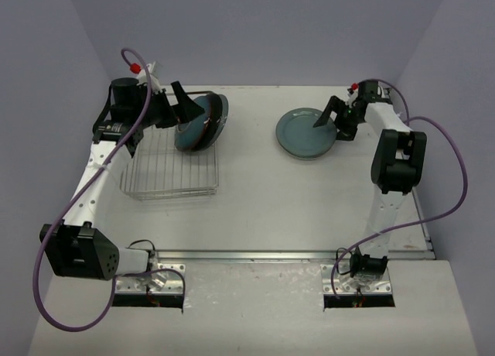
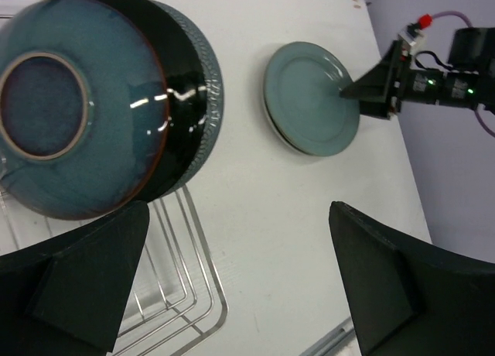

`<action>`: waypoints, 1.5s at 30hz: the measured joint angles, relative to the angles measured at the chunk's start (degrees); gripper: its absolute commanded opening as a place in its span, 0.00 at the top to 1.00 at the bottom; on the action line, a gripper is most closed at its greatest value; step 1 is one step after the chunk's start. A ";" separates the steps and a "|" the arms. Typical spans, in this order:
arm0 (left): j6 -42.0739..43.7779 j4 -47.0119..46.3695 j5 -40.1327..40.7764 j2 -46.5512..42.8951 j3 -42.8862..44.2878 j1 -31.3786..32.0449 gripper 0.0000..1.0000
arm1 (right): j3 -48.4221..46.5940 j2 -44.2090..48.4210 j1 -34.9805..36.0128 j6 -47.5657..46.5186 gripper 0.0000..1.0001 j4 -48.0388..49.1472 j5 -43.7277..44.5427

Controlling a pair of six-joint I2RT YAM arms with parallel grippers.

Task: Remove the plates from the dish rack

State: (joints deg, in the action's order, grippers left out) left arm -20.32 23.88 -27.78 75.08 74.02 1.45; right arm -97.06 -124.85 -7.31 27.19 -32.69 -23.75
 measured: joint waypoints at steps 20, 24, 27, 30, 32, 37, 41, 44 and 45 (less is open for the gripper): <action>13.68 4.55 33.69 1.39 2.07 11.05 0.06 | -1.52 4.07 7.57 -8.10 0.01 -3.78 21.41; 20.61 4.66 45.56 5.52 3.07 19.03 0.06 | 1.87 11.25 7.20 -9.05 0.01 -4.07 21.66; 24.11 5.23 52.51 9.41 3.62 21.44 0.06 | 4.16 17.00 6.99 -9.57 0.01 -3.26 21.60; 26.69 5.65 58.85 14.00 4.75 22.46 0.05 | 7.46 23.11 6.98 -9.95 0.01 -3.23 21.63; 27.89 6.17 61.67 16.57 5.42 23.21 0.04 | 8.90 26.07 6.98 -10.15 0.01 -3.48 21.62; 29.04 8.49 64.32 22.85 9.66 24.40 0.04 | 11.38 28.97 7.02 -10.30 0.01 -3.35 20.94; 29.10 9.39 64.79 25.45 11.34 24.46 0.04 | 12.69 29.00 7.02 -10.30 0.01 -3.62 20.51; 29.07 10.24 65.19 27.00 12.51 24.46 0.05 | 13.04 29.00 7.02 -10.28 0.01 -3.79 20.15; 29.06 10.45 65.54 27.79 13.25 24.46 0.06 | 13.05 29.00 7.02 -10.29 0.01 -3.78 20.08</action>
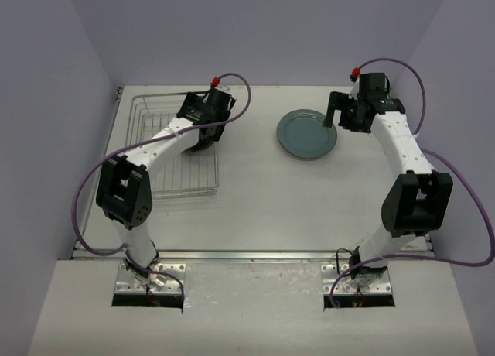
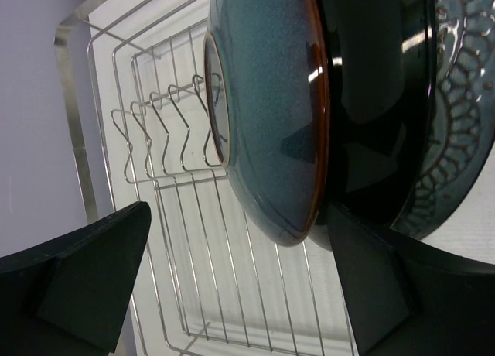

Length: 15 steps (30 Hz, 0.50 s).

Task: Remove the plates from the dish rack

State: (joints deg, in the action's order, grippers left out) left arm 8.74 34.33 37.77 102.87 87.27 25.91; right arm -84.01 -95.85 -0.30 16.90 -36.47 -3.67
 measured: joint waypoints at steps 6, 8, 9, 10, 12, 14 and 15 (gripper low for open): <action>-0.53 1.14 2.44 3.26 3.14 0.09 0.30 | 0.04 0.00 0.00 0.01 0.01 0.01 -0.77; -1.28 1.52 3.65 4.37 4.32 0.43 0.34 | 0.14 0.00 0.00 0.01 0.01 0.00 -1.05; -1.48 1.48 4.22 4.86 4.74 0.62 0.35 | 0.21 0.00 0.00 0.01 0.01 0.01 -1.13; -1.68 1.44 4.78 5.35 5.17 0.81 0.35 | 0.28 0.00 0.00 0.01 0.01 0.02 -1.20; -2.32 1.26 6.17 5.95 5.60 1.05 0.36 | 0.37 0.00 0.00 0.01 0.01 0.01 -1.38; -3.10 0.79 7.71 6.24 5.74 1.11 0.36 | 0.48 0.00 0.00 0.01 0.01 0.04 -1.52; -3.43 0.45 8.44 6.37 5.75 1.11 0.37 | 0.58 0.00 0.00 0.01 0.01 0.04 -1.58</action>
State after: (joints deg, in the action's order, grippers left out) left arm 5.31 34.78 46.20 109.24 93.02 27.03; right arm -83.42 -95.85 -0.30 16.91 -36.43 -5.25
